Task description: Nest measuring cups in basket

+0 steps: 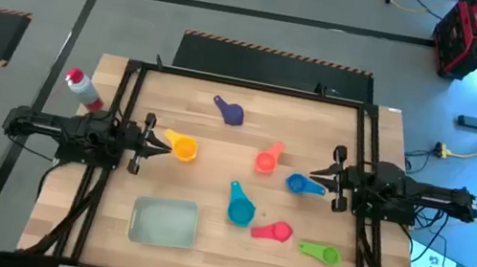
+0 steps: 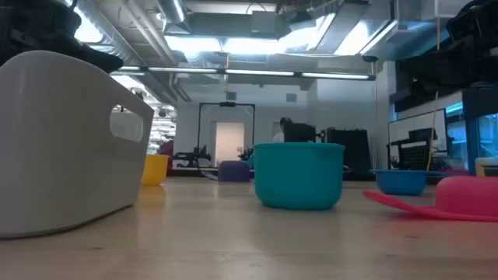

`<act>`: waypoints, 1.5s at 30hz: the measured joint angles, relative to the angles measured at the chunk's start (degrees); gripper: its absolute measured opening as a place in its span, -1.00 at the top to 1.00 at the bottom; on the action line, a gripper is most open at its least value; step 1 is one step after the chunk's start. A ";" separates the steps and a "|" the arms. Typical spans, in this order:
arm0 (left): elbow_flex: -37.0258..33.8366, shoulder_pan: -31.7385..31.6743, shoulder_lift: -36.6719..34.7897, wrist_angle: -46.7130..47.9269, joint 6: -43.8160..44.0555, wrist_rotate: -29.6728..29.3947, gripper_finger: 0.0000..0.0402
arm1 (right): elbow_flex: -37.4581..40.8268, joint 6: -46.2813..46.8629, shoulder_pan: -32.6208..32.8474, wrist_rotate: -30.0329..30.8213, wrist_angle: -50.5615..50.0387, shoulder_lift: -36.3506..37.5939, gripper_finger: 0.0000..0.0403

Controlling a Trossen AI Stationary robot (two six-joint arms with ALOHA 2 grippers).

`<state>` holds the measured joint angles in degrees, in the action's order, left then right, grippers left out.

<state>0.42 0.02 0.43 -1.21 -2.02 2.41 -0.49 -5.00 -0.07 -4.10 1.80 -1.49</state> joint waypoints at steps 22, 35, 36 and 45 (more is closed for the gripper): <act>-0.01 0.01 0.00 0.01 0.00 -0.02 0.86 | 0.01 -0.01 0.01 0.00 0.00 0.00 0.74; -0.01 0.00 -0.02 0.00 -0.07 -0.11 0.86 | 0.00 -0.01 0.00 0.00 0.00 0.01 0.74; 0.00 0.00 -0.01 0.00 -0.07 -0.35 0.86 | 0.01 -0.02 0.00 -0.01 0.00 0.00 0.74; -0.01 0.01 0.00 -1.17 -0.02 -1.51 0.86 | 0.02 0.00 0.02 0.00 0.00 0.02 0.74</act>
<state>0.40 0.03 0.43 -2.39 -2.04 0.90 -0.47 -4.99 -0.05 -4.10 1.80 -1.48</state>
